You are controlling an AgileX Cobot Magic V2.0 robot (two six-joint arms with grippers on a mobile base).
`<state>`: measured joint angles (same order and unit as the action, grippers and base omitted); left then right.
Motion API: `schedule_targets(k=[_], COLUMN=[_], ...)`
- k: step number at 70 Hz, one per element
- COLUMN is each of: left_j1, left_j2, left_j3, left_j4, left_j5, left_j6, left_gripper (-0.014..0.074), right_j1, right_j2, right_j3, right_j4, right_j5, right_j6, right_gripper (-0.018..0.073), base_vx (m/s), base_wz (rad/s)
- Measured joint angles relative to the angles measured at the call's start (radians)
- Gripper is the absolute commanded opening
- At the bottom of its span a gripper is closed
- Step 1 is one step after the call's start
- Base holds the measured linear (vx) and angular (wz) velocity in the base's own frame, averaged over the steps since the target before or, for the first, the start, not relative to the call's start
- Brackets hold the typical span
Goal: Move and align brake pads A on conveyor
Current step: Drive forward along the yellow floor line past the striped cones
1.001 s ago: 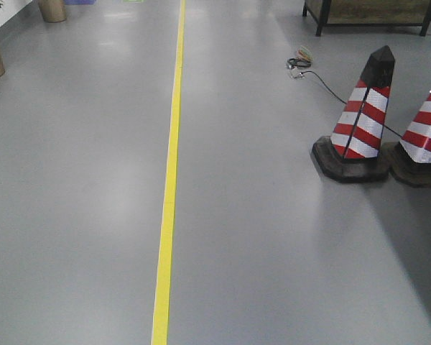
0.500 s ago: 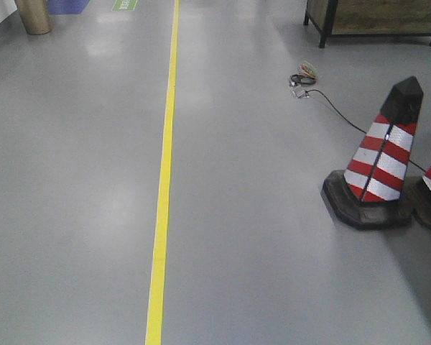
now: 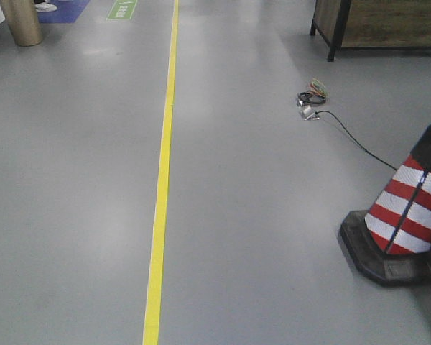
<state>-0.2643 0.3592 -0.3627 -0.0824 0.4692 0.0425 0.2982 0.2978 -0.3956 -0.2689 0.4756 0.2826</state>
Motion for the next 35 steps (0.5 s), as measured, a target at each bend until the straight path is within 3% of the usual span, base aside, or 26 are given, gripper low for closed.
schedule_targets(k=[35], left_j1=[0.000], left_j2=[0.000], left_j3=[0.000], left_j4=[0.000], left_j5=[0.002], left_j6=[0.000], left_gripper=[-0.0006], right_j1=[0.000], right_j2=[0.000], right_j3=[0.000], right_j4=[0.000], right_j5=[0.000], right_j6=[0.000], right_gripper=[0.0003], base_vx=[0.53], base_wz=[0.02])
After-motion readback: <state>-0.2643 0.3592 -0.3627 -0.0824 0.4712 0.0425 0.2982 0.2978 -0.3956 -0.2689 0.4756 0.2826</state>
